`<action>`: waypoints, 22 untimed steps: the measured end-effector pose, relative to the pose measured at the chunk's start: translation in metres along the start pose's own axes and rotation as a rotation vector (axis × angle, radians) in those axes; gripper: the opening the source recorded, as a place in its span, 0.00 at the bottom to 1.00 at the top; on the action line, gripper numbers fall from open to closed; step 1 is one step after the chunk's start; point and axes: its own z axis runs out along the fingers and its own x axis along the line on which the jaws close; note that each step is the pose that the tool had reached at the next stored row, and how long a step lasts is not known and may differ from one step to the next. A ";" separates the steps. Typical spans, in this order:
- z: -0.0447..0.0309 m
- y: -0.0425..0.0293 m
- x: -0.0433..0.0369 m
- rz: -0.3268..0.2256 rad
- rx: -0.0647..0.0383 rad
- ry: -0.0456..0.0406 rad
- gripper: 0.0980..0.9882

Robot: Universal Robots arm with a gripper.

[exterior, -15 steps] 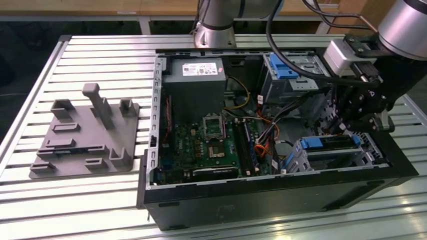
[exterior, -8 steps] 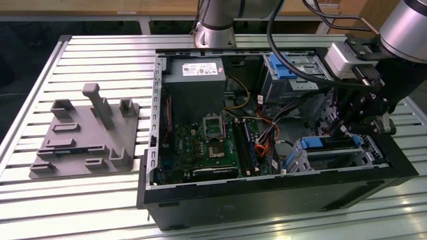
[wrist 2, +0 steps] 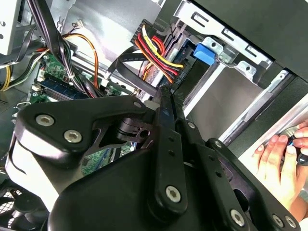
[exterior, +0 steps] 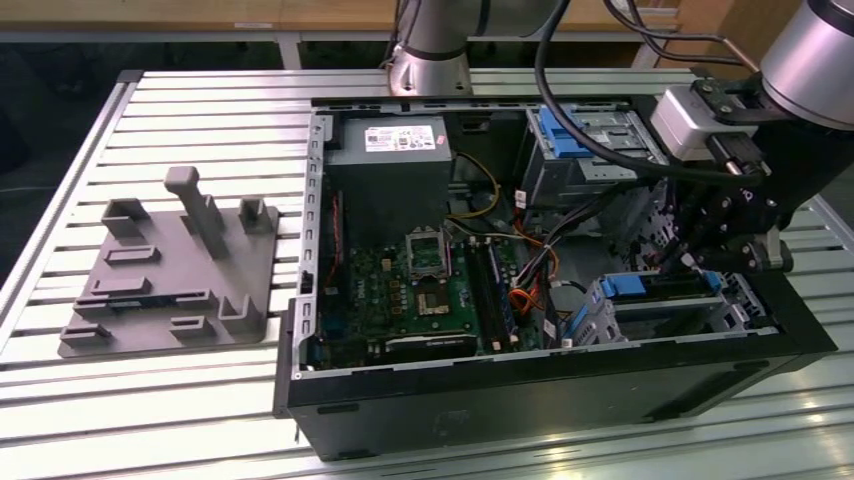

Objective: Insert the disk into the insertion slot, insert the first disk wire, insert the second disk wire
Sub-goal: 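Insert the second disk wire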

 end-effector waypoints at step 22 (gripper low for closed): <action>0.0064 -0.0005 0.0000 0.000 0.000 -0.0001 0.05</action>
